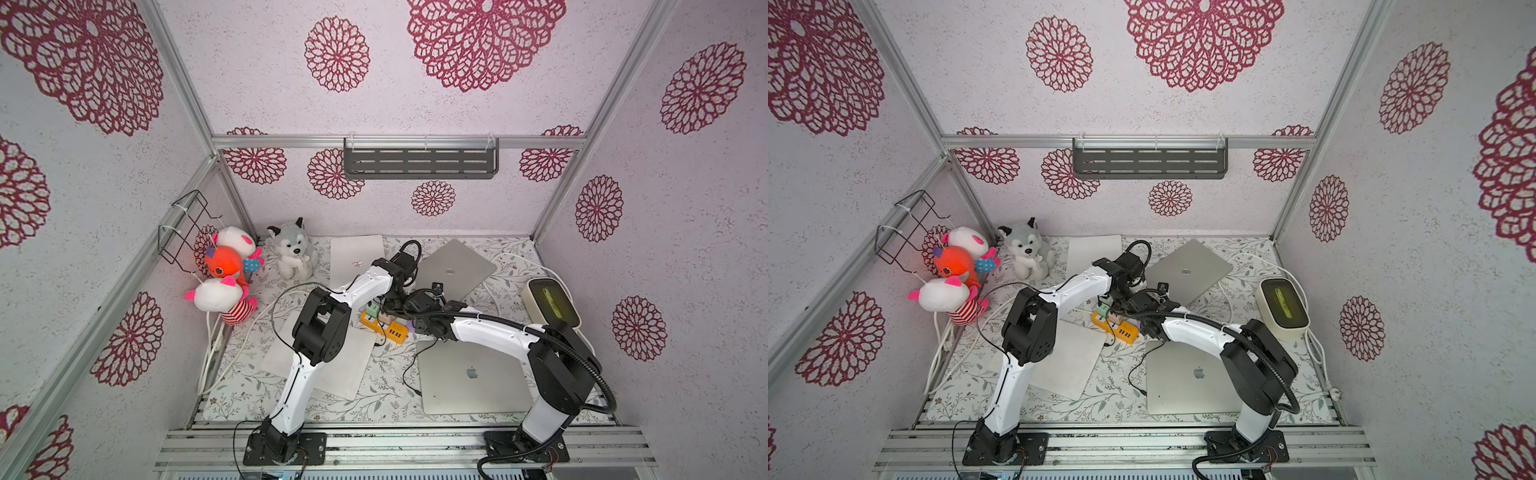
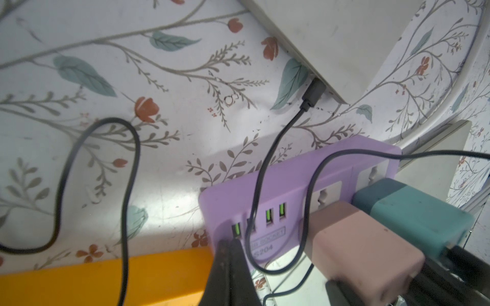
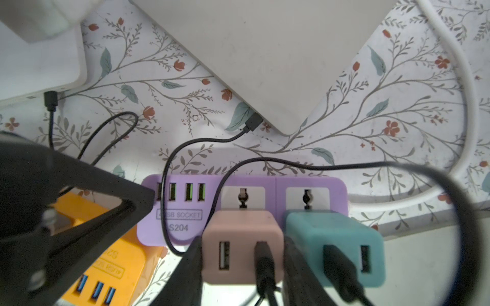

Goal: Unplug the laptop charger
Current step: Remove the plug from the socket.

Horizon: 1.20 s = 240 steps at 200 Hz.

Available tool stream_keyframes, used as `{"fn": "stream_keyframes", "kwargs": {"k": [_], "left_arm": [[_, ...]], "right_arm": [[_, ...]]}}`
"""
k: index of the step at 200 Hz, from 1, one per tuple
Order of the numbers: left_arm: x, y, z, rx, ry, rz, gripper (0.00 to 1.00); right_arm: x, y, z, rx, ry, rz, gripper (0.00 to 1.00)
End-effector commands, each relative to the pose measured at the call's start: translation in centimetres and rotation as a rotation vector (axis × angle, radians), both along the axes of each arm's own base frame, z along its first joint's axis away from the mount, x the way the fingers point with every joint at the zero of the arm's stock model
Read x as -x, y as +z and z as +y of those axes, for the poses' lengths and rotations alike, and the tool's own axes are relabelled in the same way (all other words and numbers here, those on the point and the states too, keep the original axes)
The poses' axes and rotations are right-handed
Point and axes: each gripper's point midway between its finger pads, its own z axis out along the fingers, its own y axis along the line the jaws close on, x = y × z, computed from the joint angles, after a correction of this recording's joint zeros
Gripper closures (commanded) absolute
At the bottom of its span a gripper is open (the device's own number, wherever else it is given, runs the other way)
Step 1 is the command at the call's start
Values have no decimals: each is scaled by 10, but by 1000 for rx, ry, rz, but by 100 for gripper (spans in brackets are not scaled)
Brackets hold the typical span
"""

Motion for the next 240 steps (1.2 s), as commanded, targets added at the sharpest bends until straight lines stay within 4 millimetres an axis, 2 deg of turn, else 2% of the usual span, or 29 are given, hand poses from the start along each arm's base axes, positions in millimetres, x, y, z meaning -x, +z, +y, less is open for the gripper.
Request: {"fn": "stream_keyframes", "kwargs": {"k": [1,67,118,142,168,240], "left_arm": [[8,-22,7,-69,-3,45,100],[13,-28,6,-85,-11,69,100],[14,-30,5,-88,-12,73,100],[15,-33,7,-96,-13,78,100],[16,-35,8,-100,-14,84,100],[18,-39,9,-114,-19,85,100]], "right_arm": [[-6,12,3,-13,0,-28,63],[-6,16,5,-41,-2,-42,64],[-8,11,3,48,16,-25,64],[-6,10,8,-28,15,-24,65],[-7,17,10,-101,5,-51,65],[-8,11,6,12,18,-19,66]]}}
